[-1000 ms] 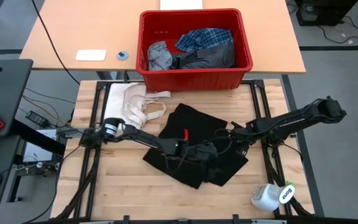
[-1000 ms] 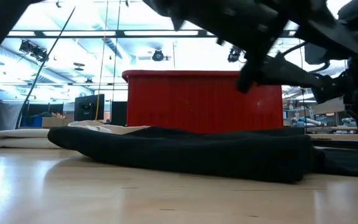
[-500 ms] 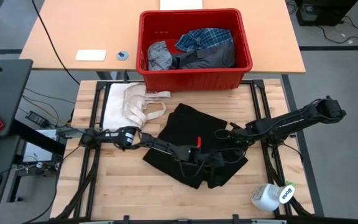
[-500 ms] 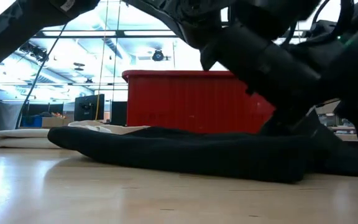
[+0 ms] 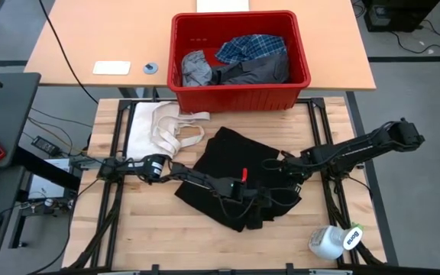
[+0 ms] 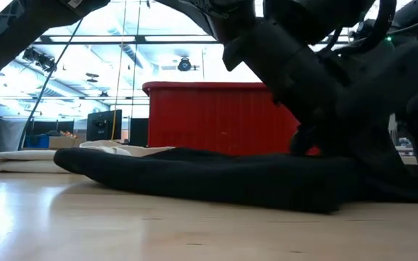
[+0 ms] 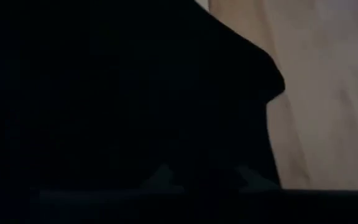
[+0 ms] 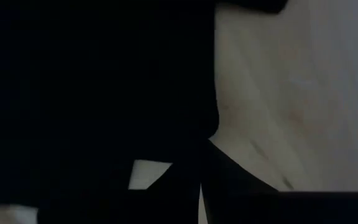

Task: Fold Laundry from Bin
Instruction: Fold the black shirt

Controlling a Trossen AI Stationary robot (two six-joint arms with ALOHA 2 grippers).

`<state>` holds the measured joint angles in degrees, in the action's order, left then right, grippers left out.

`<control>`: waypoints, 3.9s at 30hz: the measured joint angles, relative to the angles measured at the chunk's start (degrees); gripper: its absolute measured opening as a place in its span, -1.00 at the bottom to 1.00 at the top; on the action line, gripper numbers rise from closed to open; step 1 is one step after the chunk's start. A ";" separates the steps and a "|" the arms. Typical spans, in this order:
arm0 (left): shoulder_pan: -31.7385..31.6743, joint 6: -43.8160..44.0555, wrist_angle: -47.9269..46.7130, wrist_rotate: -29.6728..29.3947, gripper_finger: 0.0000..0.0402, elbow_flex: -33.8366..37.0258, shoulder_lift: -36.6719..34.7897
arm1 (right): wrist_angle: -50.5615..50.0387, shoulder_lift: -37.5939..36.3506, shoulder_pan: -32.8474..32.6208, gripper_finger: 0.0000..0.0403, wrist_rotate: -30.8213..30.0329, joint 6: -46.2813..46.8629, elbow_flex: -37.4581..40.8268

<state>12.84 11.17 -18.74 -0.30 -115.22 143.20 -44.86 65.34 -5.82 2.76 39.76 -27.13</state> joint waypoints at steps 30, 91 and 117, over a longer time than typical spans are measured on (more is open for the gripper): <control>-0.95 10.95 -25.62 10.83 -0.96 5.38 -13.58 | 2.99 2.61 0.33 -0.95 6.61 3.34 -18.97; -1.08 5.16 -27.94 2.93 0.21 15.39 -29.98 | 21.73 23.63 5.82 -0.20 1.29 5.15 -18.73; 2.21 -1.47 -16.81 -12.94 -0.06 15.45 -14.80 | 22.11 23.65 6.40 -0.21 0.04 8.13 -18.71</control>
<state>15.05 9.71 -35.55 -13.24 -99.77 128.40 -22.76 88.99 0.57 2.81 47.89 -45.84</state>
